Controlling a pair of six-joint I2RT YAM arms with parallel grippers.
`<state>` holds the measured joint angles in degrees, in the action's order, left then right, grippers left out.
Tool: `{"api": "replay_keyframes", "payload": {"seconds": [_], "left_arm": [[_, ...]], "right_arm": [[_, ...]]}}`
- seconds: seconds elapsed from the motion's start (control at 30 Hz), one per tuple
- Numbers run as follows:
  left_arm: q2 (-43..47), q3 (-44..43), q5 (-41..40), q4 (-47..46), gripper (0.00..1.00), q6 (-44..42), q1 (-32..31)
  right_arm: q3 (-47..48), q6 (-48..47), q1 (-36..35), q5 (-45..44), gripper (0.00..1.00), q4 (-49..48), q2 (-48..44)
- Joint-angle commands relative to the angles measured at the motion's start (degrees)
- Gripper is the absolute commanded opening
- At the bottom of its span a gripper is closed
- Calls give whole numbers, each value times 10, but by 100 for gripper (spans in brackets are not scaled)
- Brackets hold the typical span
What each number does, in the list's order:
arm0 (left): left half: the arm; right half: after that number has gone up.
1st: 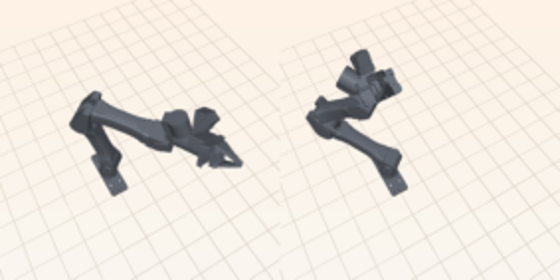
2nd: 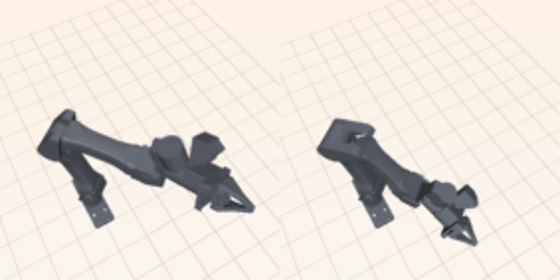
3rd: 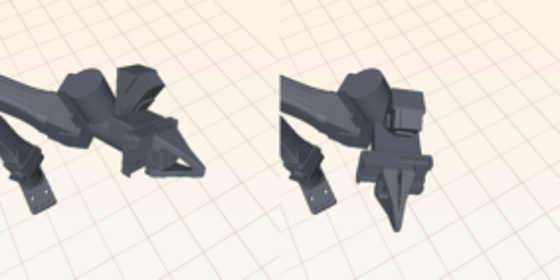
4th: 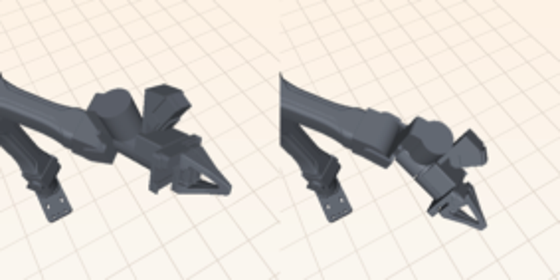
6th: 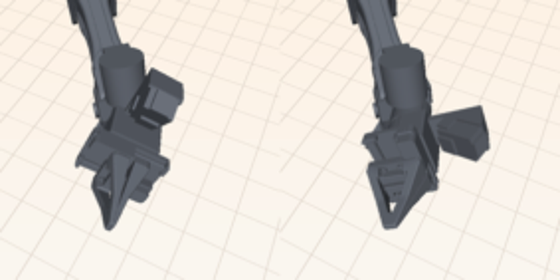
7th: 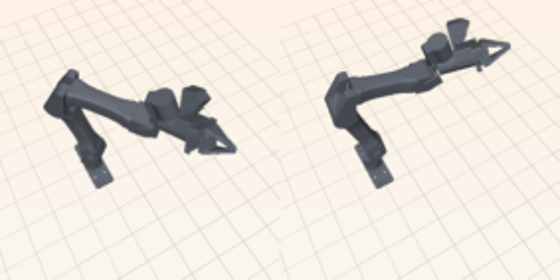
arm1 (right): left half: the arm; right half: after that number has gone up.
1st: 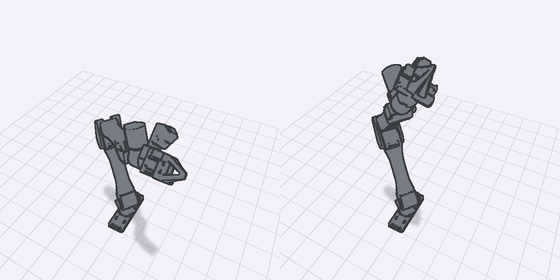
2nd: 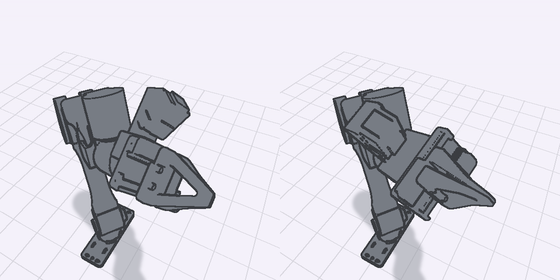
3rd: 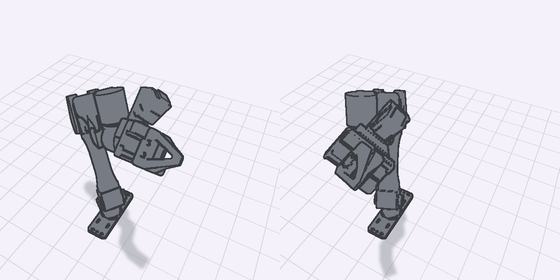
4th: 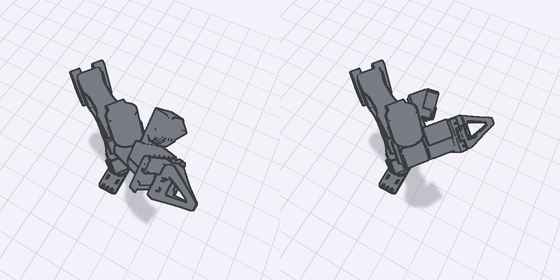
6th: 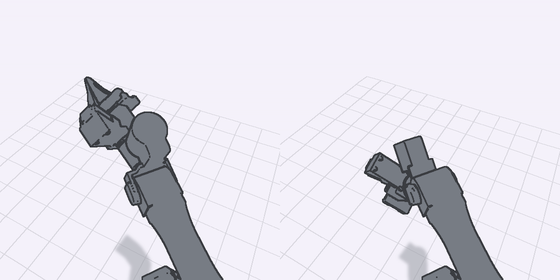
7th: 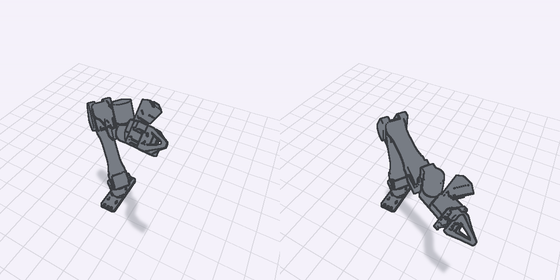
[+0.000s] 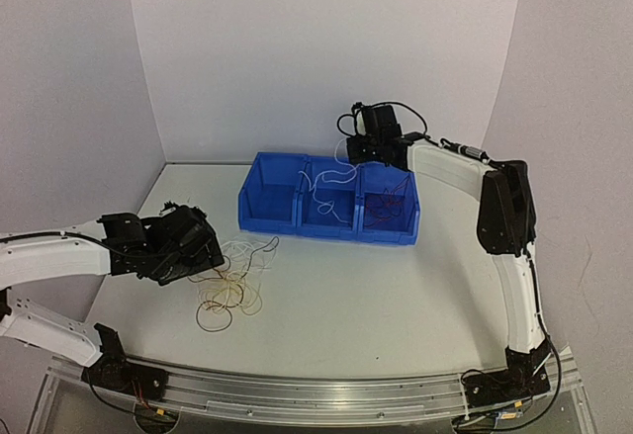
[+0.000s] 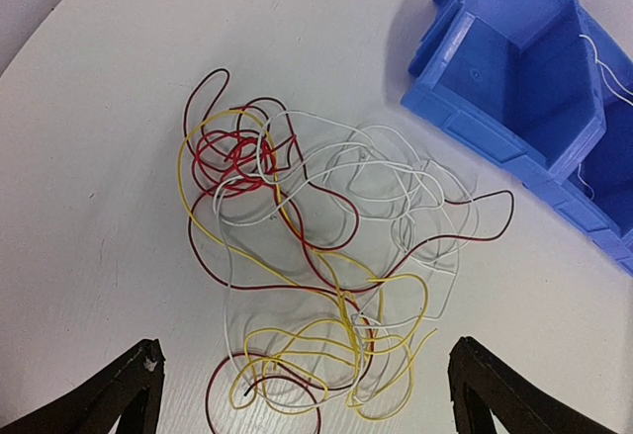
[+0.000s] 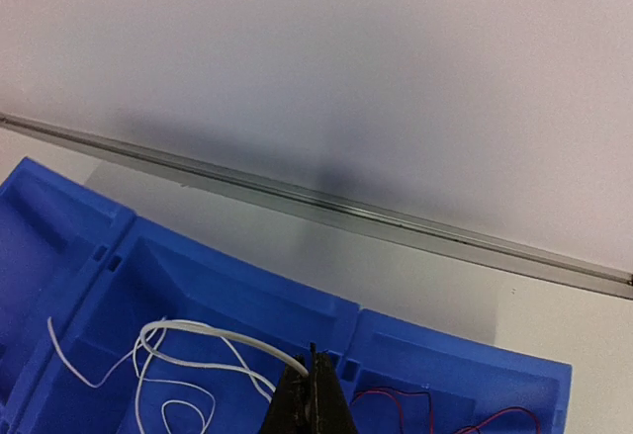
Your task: Untangle the cables
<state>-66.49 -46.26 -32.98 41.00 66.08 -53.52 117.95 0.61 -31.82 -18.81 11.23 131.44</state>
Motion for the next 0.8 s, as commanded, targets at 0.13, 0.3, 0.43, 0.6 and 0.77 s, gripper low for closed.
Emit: {"api": "replay_keyframes", "payload": {"seconds": [0.13,0.3,0.43,0.6,0.77], "left_arm": [[-5,-7,4,0,100,1,3],[-3,-7,6,-2,100,-2,3],[-4,-8,8,-4,100,-4,3],[-2,-5,10,-4,100,-4,4],[-2,-3,11,-6,100,-4,4]], "right_arm": [[40,-1,-22,71,0,18,21],[57,40,-22,101,1,50,44],[98,54,-23,107,4,99,76],[106,53,-23,110,10,115,85],[97,47,-23,117,23,120,71]]}}
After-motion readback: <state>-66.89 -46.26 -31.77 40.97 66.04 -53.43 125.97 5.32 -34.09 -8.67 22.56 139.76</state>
